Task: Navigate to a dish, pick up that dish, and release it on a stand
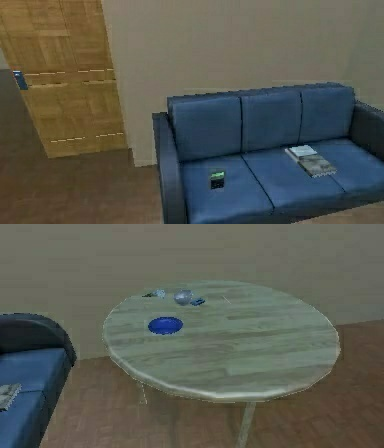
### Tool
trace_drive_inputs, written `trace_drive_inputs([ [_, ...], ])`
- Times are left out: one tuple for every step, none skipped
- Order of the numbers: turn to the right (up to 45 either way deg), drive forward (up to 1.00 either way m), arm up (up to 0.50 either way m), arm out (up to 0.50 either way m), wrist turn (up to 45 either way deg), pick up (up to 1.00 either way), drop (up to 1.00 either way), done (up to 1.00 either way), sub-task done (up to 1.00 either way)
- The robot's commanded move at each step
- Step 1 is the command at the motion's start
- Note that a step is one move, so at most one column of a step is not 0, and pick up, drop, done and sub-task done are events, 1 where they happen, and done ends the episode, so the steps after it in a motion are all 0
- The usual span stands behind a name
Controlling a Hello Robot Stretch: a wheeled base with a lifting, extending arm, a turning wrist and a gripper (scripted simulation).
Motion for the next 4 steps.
trace_drive_inputs([
  [-15.0,0.0,0.0,0.0,0.0,0.0,0.0,0.0,0.0],
  [0.0,0.1,0.0,0.0,0.0,0.0,0.0,0.0,0.0],
  [15.0,0.0,0.0,0.0,0.0,0.0,0.0,0.0,0.0],
  [45.0,0.0,0.0,0.0,0.0,0.0,0.0,0.0,0.0],
])
